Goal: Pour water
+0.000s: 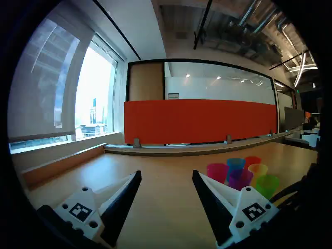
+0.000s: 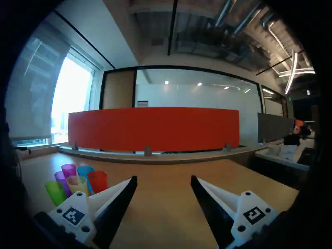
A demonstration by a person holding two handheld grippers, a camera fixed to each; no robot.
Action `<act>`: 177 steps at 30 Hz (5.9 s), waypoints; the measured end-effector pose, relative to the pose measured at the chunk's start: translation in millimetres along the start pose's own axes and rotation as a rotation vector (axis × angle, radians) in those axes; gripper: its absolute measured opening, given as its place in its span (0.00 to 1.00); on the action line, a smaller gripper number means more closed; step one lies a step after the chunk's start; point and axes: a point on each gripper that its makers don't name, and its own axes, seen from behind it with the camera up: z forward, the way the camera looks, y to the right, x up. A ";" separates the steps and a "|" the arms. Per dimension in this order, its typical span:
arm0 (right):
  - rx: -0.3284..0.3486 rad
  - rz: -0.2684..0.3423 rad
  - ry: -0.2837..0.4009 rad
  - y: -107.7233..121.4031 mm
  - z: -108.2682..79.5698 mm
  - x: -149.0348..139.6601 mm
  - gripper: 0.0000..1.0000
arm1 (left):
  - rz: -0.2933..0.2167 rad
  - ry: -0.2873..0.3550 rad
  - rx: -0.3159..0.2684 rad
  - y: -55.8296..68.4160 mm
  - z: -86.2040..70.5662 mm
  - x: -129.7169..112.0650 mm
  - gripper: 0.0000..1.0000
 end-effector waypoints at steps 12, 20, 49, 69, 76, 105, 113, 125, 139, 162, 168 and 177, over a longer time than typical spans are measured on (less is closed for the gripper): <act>0.001 -0.032 0.002 2.0 2.5 25.1 1.00 | 0.040 0.012 -0.088 19.5 -1.7 31.5 0.91; 0.109 -0.111 -0.015 -20.0 2.6 31.3 1.00 | 0.079 -0.032 -0.201 46.1 -1.6 26.6 0.91; 0.434 -0.263 -0.168 -76.1 -3.0 26.1 1.00 | 0.150 -0.194 -0.590 119.6 -11.1 5.2 0.91; 0.579 -0.326 -0.264 -99.0 3.4 17.3 1.00 | 0.289 -0.358 -0.895 184.6 -43.2 -44.1 0.91; 0.597 -0.329 -0.272 -103.8 12.7 20.6 1.00 | 0.322 -0.409 -0.929 194.2 -36.7 -64.0 0.91; 0.645 -0.352 -0.294 -123.3 30.0 4.1 1.00 | 0.265 -0.480 -1.013 236.6 -23.0 -103.6 0.91; 0.651 -0.356 -0.301 -128.1 32.6 0.2 1.00 | 0.264 -0.483 -1.017 242.7 -18.3 -104.0 0.91; 0.665 -0.363 -0.301 -135.5 35.3 -3.0 1.00 | 0.303 -0.489 -1.026 251.9 -13.8 -105.0 0.91; 0.666 -0.366 -0.298 -135.0 35.4 -5.4 1.00 | 0.349 -0.480 -1.023 258.1 -8.6 -105.3 0.90; 0.698 -0.377 -0.310 -153.2 49.3 -5.7 1.00 | 0.308 -0.419 -0.981 241.3 -16.5 -73.4 0.84; 0.719 -0.383 -0.322 -163.5 58.3 -8.6 1.00 | 0.293 -0.408 -0.963 232.0 -21.0 -62.5 0.84; 0.754 -0.398 -0.345 -182.7 77.2 -14.9 1.00 | 0.261 -0.379 -0.929 217.1 -22.8 -45.2 0.84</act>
